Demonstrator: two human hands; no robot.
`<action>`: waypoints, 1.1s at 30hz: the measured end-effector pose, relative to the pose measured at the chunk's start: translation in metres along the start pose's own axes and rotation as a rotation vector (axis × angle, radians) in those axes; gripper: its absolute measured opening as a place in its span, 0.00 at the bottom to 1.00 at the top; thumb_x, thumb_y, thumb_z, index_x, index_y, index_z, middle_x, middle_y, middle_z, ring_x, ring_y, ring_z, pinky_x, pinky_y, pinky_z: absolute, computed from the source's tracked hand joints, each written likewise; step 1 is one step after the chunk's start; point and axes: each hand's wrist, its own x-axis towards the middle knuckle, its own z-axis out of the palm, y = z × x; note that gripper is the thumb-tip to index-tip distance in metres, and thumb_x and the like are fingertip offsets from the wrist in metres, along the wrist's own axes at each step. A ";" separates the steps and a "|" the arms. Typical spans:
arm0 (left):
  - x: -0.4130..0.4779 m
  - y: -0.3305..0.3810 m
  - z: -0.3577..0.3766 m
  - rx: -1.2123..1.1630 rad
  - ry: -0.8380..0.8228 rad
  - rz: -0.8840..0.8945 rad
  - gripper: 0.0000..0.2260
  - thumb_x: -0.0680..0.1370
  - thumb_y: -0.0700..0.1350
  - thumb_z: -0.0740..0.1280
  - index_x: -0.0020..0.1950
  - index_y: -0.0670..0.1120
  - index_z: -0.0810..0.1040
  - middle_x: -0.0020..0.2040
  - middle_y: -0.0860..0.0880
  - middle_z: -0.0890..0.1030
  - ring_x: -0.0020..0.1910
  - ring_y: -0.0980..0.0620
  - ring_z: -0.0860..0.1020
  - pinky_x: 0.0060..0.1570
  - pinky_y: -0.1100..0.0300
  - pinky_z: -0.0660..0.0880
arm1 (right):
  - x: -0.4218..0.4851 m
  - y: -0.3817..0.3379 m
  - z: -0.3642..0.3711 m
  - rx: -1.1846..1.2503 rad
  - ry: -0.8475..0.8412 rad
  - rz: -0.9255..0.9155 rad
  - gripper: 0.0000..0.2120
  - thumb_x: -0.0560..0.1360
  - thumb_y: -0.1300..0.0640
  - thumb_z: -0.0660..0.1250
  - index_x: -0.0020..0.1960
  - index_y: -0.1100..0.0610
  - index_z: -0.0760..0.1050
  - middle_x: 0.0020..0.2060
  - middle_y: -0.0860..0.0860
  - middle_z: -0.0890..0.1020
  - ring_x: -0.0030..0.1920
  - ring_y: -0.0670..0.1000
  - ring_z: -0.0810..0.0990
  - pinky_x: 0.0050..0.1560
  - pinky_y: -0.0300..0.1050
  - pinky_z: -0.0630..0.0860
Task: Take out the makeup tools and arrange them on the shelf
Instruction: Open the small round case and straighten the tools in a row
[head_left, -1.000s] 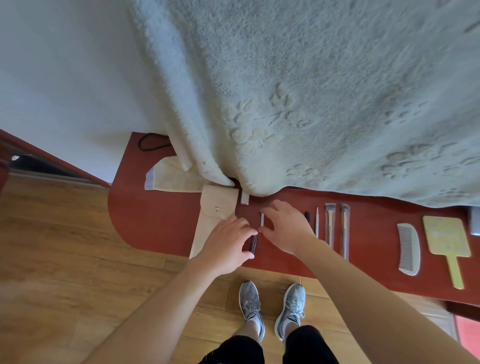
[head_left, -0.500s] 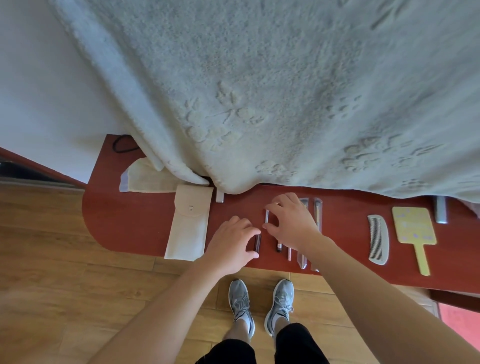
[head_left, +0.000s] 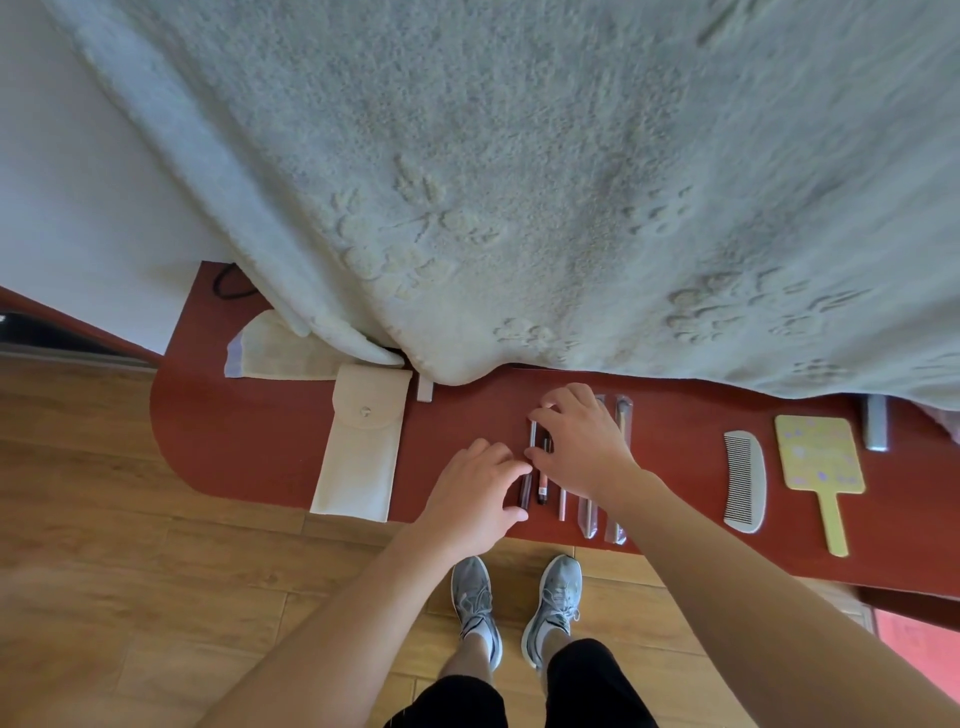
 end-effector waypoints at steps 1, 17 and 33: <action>0.000 0.001 0.001 -0.001 0.004 -0.003 0.23 0.75 0.56 0.71 0.68 0.53 0.73 0.60 0.55 0.76 0.58 0.52 0.70 0.59 0.56 0.69 | 0.000 0.000 0.000 0.003 -0.005 -0.001 0.22 0.71 0.44 0.70 0.62 0.51 0.78 0.60 0.50 0.75 0.65 0.54 0.66 0.62 0.52 0.69; -0.004 0.006 0.008 -0.023 0.053 -0.058 0.22 0.74 0.56 0.72 0.67 0.53 0.74 0.60 0.55 0.76 0.58 0.52 0.70 0.60 0.57 0.69 | 0.003 -0.002 0.005 -0.023 -0.050 -0.005 0.23 0.73 0.43 0.66 0.66 0.51 0.74 0.63 0.48 0.72 0.67 0.53 0.63 0.66 0.49 0.67; -0.005 0.003 0.010 -0.041 0.055 -0.080 0.24 0.75 0.56 0.72 0.69 0.53 0.73 0.61 0.55 0.75 0.59 0.53 0.70 0.62 0.57 0.70 | 0.001 -0.003 0.006 0.006 -0.034 0.014 0.25 0.73 0.44 0.67 0.66 0.53 0.74 0.64 0.49 0.72 0.68 0.53 0.63 0.66 0.51 0.67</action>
